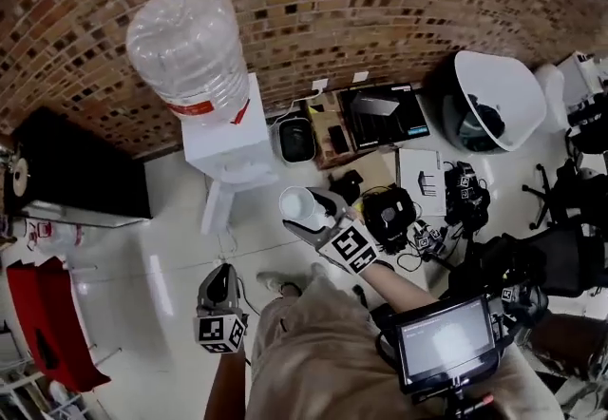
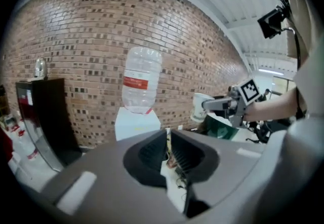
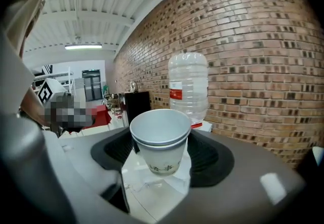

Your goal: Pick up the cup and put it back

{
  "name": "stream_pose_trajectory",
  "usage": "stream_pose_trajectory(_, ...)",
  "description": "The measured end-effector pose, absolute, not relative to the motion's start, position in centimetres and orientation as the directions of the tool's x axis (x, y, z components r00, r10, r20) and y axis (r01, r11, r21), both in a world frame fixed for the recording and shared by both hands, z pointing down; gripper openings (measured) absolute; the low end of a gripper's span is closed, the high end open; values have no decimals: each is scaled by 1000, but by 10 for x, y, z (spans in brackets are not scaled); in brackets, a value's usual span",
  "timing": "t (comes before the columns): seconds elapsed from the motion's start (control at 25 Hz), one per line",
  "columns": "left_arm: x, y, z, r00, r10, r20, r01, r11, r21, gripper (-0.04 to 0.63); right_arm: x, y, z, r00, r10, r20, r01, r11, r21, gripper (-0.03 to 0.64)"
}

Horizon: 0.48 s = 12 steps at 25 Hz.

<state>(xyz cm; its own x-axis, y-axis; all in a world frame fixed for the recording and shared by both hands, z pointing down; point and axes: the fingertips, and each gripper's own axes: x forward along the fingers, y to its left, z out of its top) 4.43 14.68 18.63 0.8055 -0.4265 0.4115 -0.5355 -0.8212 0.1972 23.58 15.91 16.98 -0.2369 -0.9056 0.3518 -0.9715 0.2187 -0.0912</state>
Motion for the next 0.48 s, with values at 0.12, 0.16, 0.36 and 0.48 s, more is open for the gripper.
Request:
stream_pose_trajectory(0.12,79,170,169,832,-393,391,-491,-850,193,25,258,192,146,-197,-923,329,-980,183,-76,337)
stream_pose_trajectory(0.16,89,175,165,840,-383,384,-479,-857,191,23,265,202,140,-186,-928,324,-982,173,-70,337)
stream_pose_trajectory(0.36,124,205,152,866,-337,370,-433,-875,216,25,282,241,108,-175,-949,261,-983,155,-97,337)
stream_pose_trajectory(0.48,128,233,152,868,-315,385,-419,-880,225,25,278,269,94,-197,-957,211,-976,172,-134,337)
